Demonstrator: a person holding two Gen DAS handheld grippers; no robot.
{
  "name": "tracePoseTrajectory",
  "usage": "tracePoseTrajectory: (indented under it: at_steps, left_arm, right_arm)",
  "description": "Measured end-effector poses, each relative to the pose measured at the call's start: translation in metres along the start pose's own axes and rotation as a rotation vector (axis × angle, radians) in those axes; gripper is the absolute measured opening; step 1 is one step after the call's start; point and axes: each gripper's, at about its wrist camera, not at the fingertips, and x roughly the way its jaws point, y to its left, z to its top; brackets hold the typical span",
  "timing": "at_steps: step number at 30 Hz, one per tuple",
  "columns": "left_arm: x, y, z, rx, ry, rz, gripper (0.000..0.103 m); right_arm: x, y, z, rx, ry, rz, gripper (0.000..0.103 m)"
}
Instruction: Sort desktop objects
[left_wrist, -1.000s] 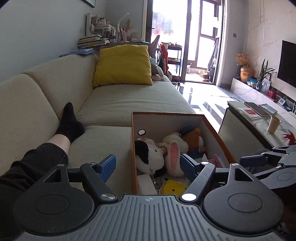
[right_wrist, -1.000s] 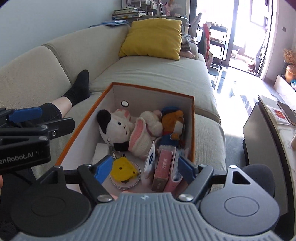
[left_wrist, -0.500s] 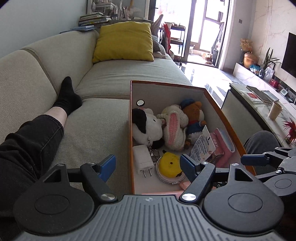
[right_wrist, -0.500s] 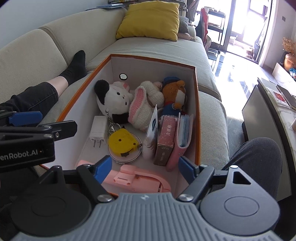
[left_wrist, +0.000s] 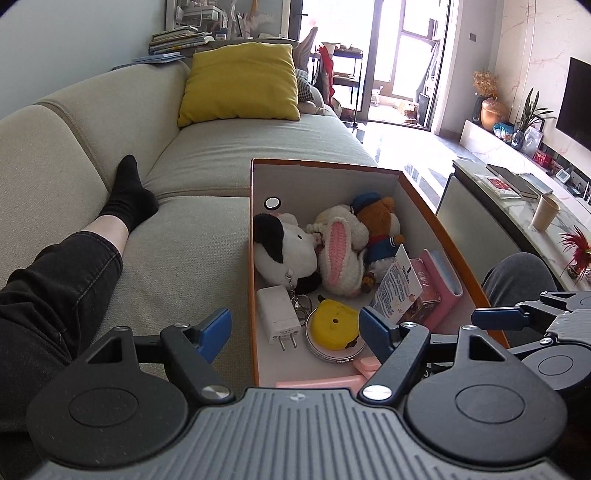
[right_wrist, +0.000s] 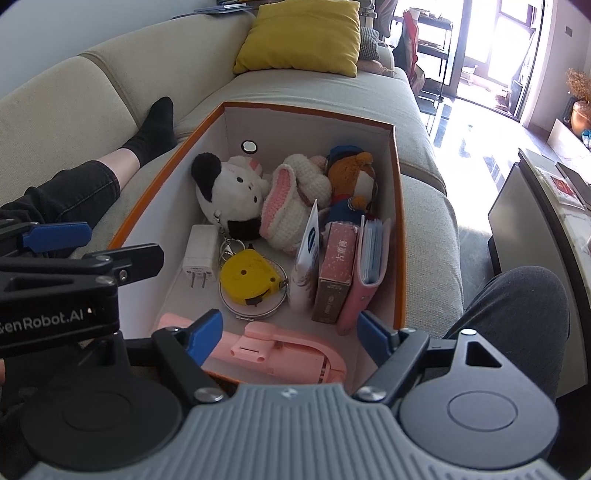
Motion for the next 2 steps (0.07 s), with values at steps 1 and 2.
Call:
tracePoseTrajectory:
  at_steps: [1,2]
  left_arm:
    - [0.0,0.0,0.0001,0.0,0.001,0.001,0.089]
    - [0.0001,0.0003,-0.0001,-0.001,0.002,0.001,0.089]
  right_arm:
    - [0.0001,0.0002,-0.0002,-0.002,0.001,0.001,0.081]
    - [0.0,0.0005,-0.0003,-0.003,0.001,0.002,0.081]
